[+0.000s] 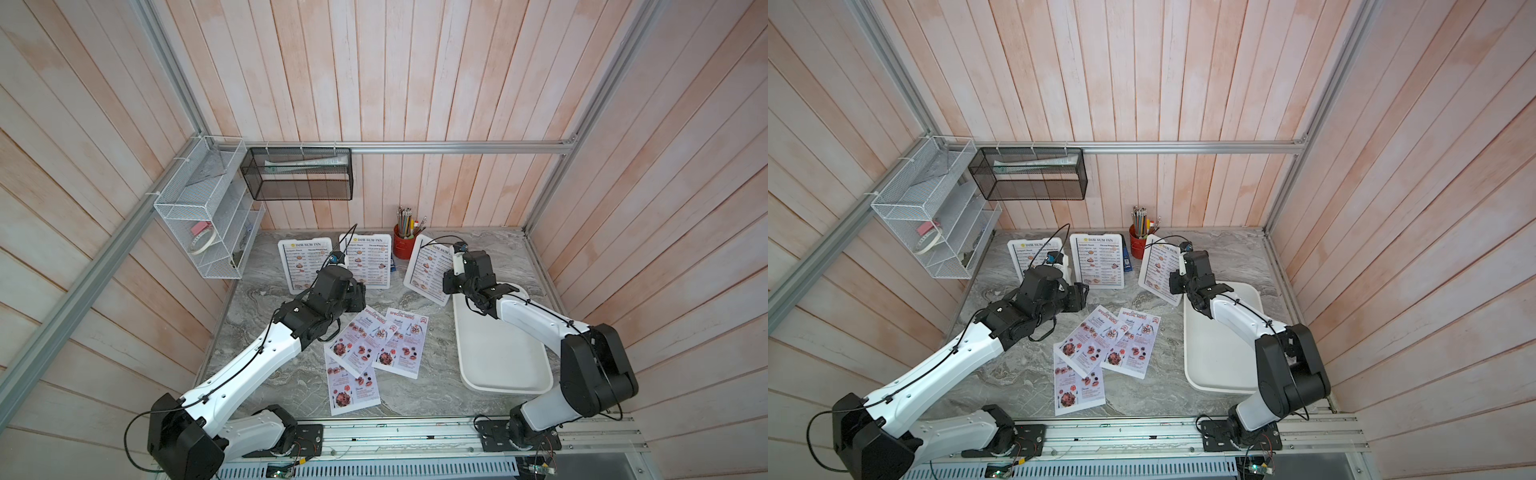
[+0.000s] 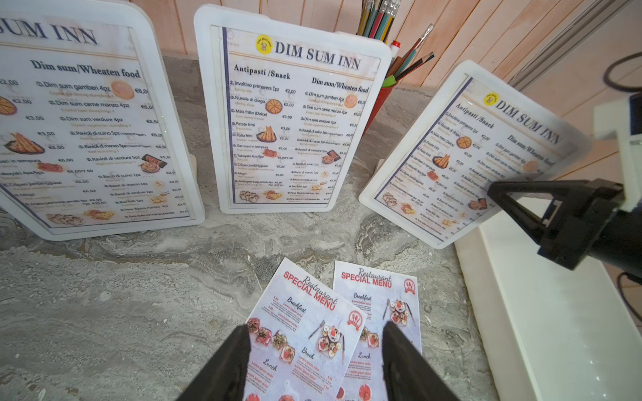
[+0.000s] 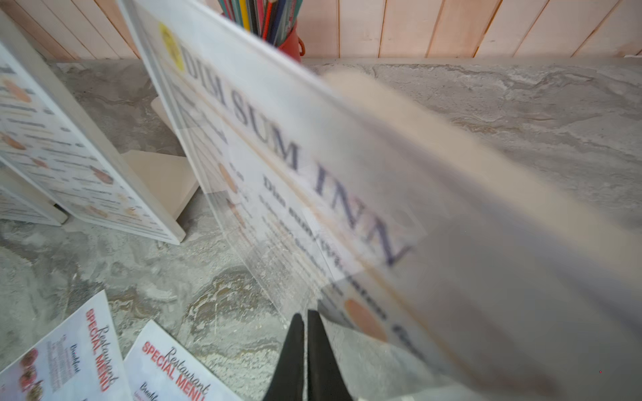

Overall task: Replace the menus in the menu holders
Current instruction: Adjust the storage box at the center of the board.

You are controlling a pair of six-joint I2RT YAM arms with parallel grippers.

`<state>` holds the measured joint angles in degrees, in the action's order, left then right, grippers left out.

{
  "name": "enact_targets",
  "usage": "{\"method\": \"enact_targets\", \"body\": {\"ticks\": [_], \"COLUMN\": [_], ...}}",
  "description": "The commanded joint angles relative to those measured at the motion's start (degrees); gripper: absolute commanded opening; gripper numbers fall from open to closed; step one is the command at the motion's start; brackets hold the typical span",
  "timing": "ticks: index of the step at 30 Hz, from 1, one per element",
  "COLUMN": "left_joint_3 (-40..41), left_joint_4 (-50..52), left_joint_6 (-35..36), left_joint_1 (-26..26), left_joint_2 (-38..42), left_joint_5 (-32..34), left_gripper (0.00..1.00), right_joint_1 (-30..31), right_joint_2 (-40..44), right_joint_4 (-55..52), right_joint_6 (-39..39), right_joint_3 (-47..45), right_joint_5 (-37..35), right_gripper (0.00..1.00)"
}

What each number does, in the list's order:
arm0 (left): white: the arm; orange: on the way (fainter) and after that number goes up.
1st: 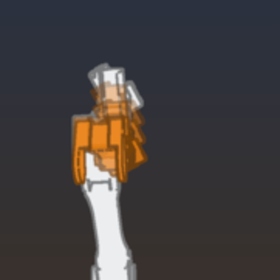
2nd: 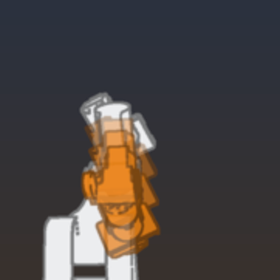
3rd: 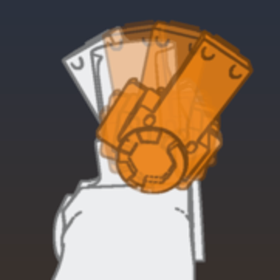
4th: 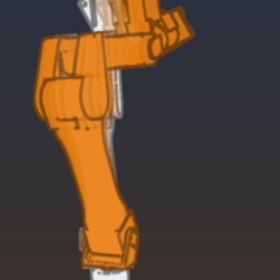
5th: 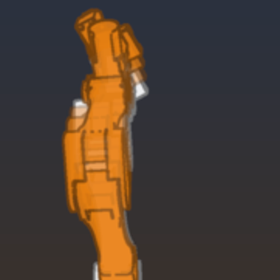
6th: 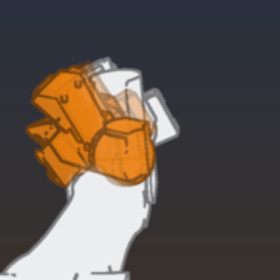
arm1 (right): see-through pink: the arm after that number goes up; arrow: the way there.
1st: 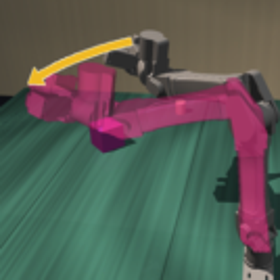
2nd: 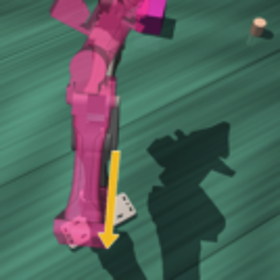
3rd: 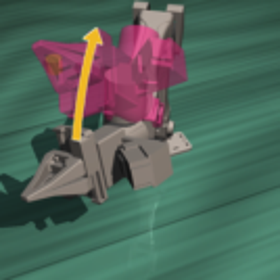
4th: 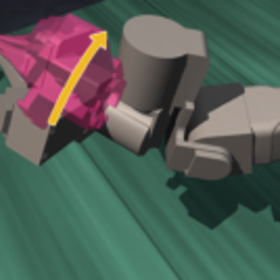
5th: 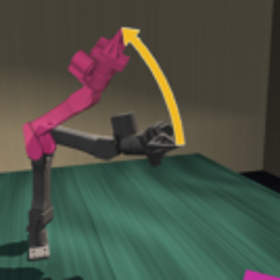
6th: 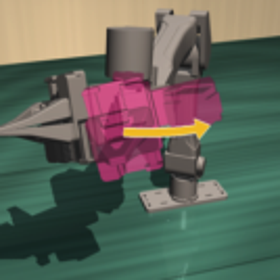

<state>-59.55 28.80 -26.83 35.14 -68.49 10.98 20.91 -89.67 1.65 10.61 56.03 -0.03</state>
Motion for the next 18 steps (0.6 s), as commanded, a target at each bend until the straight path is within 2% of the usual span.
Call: {"method": "enact_targets", "body": {"ticks": [1, 5, 13, 18], "left_joint_3": [-1.76, -2.28, -2.59, -2.58], "left_joint_4": [0.73, 1.04, 1.17, 1.35], "left_joint_6": [-0.48, -0.59, -0.88, -0.69], "left_joint_1": [-0.33, -0.35, -0.38, -0.35], "left_joint_2": [-0.78, -1.28, -2.18, -2.14], "left_joint_5": [-0.14, -0.17, -0.27, 0.27], "left_gripper": [0.63, 0.63, 0.63, 0.63], "right_joint_1": [-1.46, -3.03, -3.68, -1.88], "right_joint_2": [-2.58, -4.61, -6.43, -4.37], "right_joint_4": [4.21, 6.46, 7.47, 10.65], "right_joint_6": [-2.87, -3.96, -3.33, -0.6], "right_joint_3": [2.88, 4.82, 7.36, 4.27], "right_joint_5": [-1.14, -1.12, 0.72, 2.33], "right_gripper": [0.1, 0.15, 0.18, 0.19]}}
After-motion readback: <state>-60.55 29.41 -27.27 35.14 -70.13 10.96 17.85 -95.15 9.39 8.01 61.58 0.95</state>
